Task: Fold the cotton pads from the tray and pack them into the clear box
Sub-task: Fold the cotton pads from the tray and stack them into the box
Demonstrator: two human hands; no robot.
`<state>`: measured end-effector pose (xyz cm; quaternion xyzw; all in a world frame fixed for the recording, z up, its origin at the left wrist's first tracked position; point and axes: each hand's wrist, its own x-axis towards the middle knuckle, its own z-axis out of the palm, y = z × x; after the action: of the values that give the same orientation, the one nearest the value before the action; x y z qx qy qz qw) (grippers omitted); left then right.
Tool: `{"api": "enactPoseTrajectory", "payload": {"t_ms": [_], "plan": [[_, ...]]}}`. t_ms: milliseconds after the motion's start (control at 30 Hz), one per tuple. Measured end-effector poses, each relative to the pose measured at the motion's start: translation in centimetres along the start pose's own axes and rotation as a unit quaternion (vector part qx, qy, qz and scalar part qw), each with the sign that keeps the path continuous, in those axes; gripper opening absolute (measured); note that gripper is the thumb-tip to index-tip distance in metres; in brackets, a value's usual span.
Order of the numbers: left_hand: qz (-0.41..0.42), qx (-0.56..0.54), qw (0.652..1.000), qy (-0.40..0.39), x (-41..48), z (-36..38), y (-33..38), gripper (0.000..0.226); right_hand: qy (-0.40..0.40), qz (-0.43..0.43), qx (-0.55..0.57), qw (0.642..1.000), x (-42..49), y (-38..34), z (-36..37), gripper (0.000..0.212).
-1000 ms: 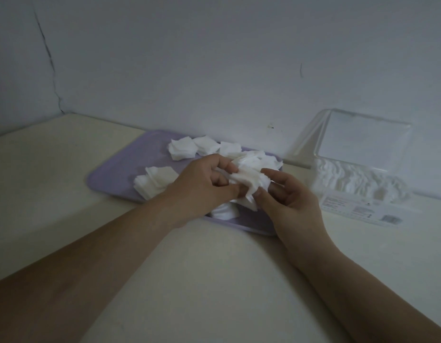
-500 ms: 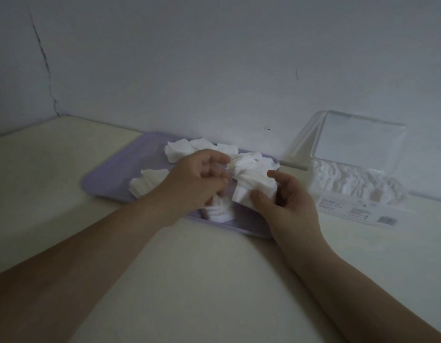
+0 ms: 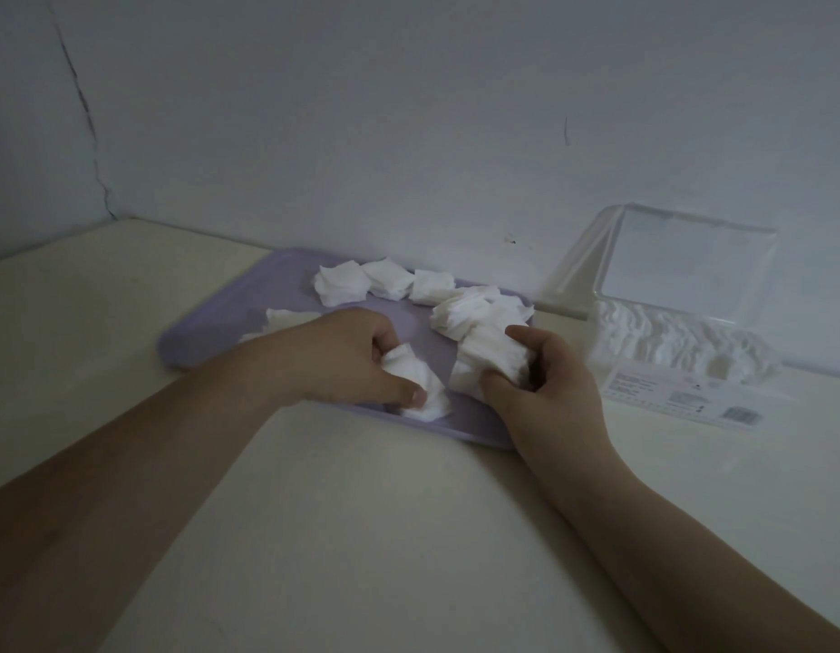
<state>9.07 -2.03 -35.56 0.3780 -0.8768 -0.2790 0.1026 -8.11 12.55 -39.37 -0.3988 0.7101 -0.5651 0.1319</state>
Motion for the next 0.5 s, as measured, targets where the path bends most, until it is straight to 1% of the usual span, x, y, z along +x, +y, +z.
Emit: {"api": "enactPoseTrajectory", "payload": {"t_ms": [67, 133, 200, 300, 367, 433, 500], "plan": [[0.003, -0.012, 0.999, 0.041, 0.1, 0.3, -0.2, 0.042, -0.001, -0.006, -0.006, 1.0, 0.0, -0.1, 0.0, 0.046], [0.015, -0.029, 0.995, 0.093, 0.6, 0.7, -0.6, 0.039, 0.002, -0.004, -0.002, 1.0, 0.0, -0.1, 0.0, 0.046], [0.032, -0.061, 0.989, 0.129, 1.0, 0.9, -0.7, 0.028, 0.002, 0.0, 0.0, 1.0, 0.0, -0.1, 0.0, 0.046], [0.033, -0.122, 0.98, 0.154, 1.3, 0.6, -1.0, 0.009, 0.003, 0.004, 0.002, 1.0, 0.0, 0.0, 0.0, 0.046], [0.035, -0.124, 0.975, 0.181, 1.5, 0.3, -1.2, 0.012, 0.006, 0.005, 0.001, 1.0, 0.0, 0.0, 0.1, 0.045], [0.045, -0.134, 0.962, 0.234, 1.7, -0.1, -1.4, 0.01, 0.006, 0.006, 0.003, 1.0, -0.1, -0.1, 0.1, 0.046], [0.055, -0.183, 0.942, 0.277, 1.6, -0.8, -0.8, 0.006, 0.006, 0.008, 0.008, 1.0, -0.2, -0.2, 0.0, 0.046]]}}
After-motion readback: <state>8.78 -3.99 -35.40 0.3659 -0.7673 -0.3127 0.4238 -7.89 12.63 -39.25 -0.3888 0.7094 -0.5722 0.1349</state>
